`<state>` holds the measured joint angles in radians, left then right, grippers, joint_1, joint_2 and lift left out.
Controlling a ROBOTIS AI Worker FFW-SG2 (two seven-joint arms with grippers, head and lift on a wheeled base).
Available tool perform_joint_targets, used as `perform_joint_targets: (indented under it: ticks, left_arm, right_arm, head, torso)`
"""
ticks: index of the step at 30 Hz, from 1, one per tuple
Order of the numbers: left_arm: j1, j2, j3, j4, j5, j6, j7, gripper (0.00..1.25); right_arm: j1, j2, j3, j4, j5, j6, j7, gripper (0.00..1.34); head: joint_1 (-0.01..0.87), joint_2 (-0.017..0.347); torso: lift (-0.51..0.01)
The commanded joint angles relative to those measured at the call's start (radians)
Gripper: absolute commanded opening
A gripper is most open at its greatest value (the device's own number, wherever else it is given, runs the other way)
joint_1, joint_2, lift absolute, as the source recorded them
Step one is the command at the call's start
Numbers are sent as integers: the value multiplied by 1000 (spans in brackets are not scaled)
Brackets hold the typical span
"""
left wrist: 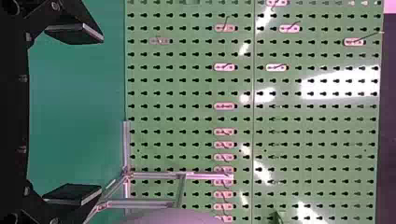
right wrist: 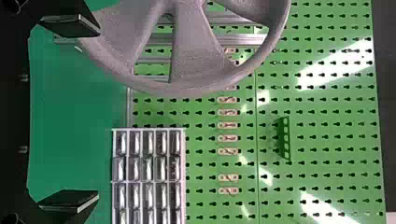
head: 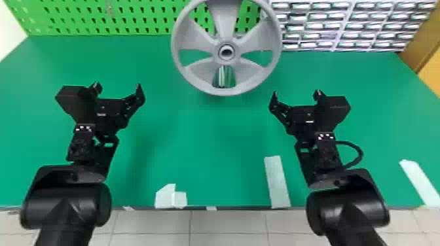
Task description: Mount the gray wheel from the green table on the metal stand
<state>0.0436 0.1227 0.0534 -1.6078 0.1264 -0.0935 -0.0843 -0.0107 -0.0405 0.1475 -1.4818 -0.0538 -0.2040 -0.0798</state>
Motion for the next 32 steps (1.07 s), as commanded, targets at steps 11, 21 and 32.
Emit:
perform_joint_targets:
  ticks: [11,21,32]
  left_arm:
    - [10,0,8,2,-2,-6,1,1098]
    - [10,0,13,3,-1,-11,8,1098]
    - [12,0,20,3,6,-17,11,1097]
  right_arm:
    - [3,-2,6,6,0,0,0,1255]
    - [1,-1,9,8,-1,0,0,1253]
    - [5,-1,6,9,-3,0,0,1253]
  head:
    - [868,52]
    - [868,52]
    - [868,52]
  torso:
    - [-93]
    - [-93]
    - [-93]
